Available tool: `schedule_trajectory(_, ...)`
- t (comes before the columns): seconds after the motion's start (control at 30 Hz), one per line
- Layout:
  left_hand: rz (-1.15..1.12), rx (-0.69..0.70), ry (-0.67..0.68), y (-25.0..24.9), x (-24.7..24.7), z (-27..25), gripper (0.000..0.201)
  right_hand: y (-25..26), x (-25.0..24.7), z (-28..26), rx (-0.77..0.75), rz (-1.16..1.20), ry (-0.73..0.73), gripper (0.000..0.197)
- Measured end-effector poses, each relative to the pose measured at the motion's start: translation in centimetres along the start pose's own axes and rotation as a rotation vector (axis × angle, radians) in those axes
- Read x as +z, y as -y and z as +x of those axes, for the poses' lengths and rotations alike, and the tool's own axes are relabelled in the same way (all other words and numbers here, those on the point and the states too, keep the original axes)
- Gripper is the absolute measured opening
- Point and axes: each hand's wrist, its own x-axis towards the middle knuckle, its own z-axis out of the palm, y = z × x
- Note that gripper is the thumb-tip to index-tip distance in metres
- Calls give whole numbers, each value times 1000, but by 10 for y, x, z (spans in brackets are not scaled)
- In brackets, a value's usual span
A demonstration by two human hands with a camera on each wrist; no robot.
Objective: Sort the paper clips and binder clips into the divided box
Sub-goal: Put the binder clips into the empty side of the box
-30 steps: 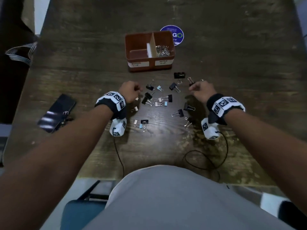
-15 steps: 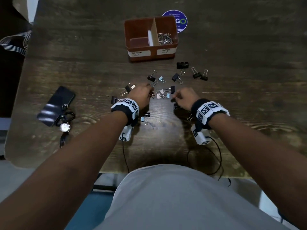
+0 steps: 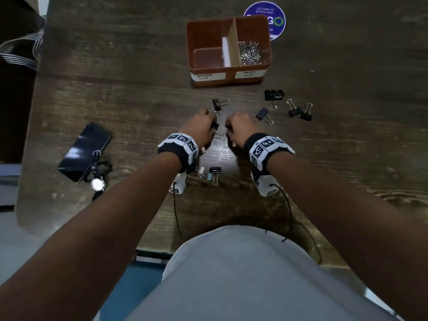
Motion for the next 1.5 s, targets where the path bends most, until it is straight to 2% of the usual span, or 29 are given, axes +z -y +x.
schedule_trajectory(0.13, -22, -24, -93, 2, -1, -4, 32, 11, 8, 0, 7, -46, -85, 25)
schedule_trajectory(0.2, -64, -19, -136, 1, -4, -6, 28, 16, 12, -1, 21, -73, -118, 34)
schedule_trajectory(0.3, -100, -9, -158, 0, -9, -7, 26, 19, 14, -4, 14, -73, -156, 43)
schedule_trajectory(0.4, -119, 21, -174, -1, -14, -7, 27, 14, 15, -9, 28, -21, -183, 43)
schedule_trajectory(0.5, -124, 46, -140, -2, -14, -6, 27, 0, 18, -12, 96, 119, -219, 34)
schedule_trajectory(0.57, -81, 101, -64, -5, -11, -7, 33, -10, 20, -12, 130, 227, -232, 28)
schedule_trajectory(0.67, 63, 208, 36, -7, -2, -9, 35, -15, 19, -11, 111, 288, -216, 24)
schedule_trajectory(0.73, 74, 205, 35, -6, 4, -12, 31, -15, 18, -11, 81, 310, -207, 27)
schedule_trajectory(0.87, 58, 179, 3, -6, 5, -11, 21, -18, 21, -13, 27, 271, -217, 33)
schedule_trajectory(1.13, -2, 131, -37, -6, 2, -4, 16, -33, 29, -27, -211, 100, -186, 20)
schedule_trajectory(1.33, -15, 157, -45, -11, 0, -3, 17, -29, 19, -24, -145, 15, -133, 27)
schedule_trajectory(1.5, -69, 129, -56, -14, -5, -1, 18, -21, 14, -26, -240, -174, -64, 33)
